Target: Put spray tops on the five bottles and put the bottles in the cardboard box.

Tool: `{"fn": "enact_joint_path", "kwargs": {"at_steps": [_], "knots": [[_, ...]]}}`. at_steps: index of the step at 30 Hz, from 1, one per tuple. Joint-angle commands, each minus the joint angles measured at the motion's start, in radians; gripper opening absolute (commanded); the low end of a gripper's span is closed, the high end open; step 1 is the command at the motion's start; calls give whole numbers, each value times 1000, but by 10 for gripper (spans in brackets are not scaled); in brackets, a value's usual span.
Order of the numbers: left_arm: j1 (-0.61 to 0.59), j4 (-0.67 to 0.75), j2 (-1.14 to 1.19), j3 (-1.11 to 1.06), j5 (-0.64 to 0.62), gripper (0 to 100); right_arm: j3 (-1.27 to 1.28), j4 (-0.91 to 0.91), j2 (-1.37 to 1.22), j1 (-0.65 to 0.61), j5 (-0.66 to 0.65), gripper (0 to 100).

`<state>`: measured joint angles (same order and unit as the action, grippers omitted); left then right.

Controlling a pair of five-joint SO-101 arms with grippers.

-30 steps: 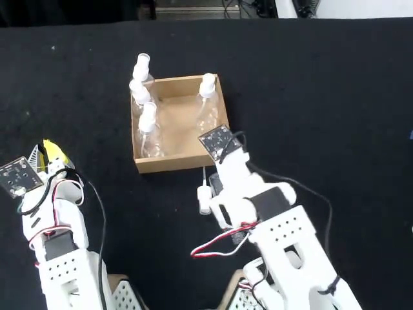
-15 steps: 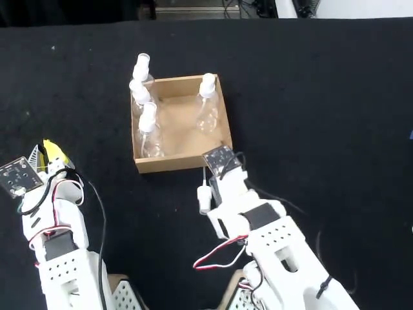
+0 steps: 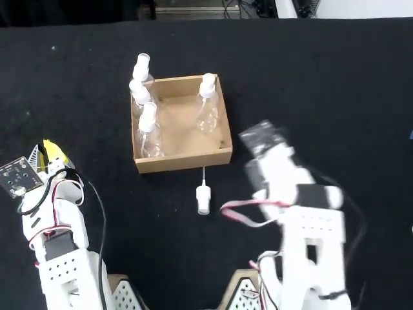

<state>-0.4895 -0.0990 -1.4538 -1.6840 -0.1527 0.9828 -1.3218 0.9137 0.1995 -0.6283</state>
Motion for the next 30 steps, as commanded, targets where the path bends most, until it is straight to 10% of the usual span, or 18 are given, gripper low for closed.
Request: {"fn": "enact_joint_path", "kwargs": {"at_steps": [1,7,17,25,30], "knots": [[12,-2,-8,-24,6,58,-234,-121,-12,293,-51,64],[12,-2,-8,-24,6,58,-260,-115,-93,482,213,67],[12,-2,-8,-24,6,58,-68,334,-361,265,990,76],[12,-2,-8,-24,6,58,-58,371,-403,180,1069,395],[12,-3,-8,-24,6,58,-134,290,-403,100,988,413]]}}
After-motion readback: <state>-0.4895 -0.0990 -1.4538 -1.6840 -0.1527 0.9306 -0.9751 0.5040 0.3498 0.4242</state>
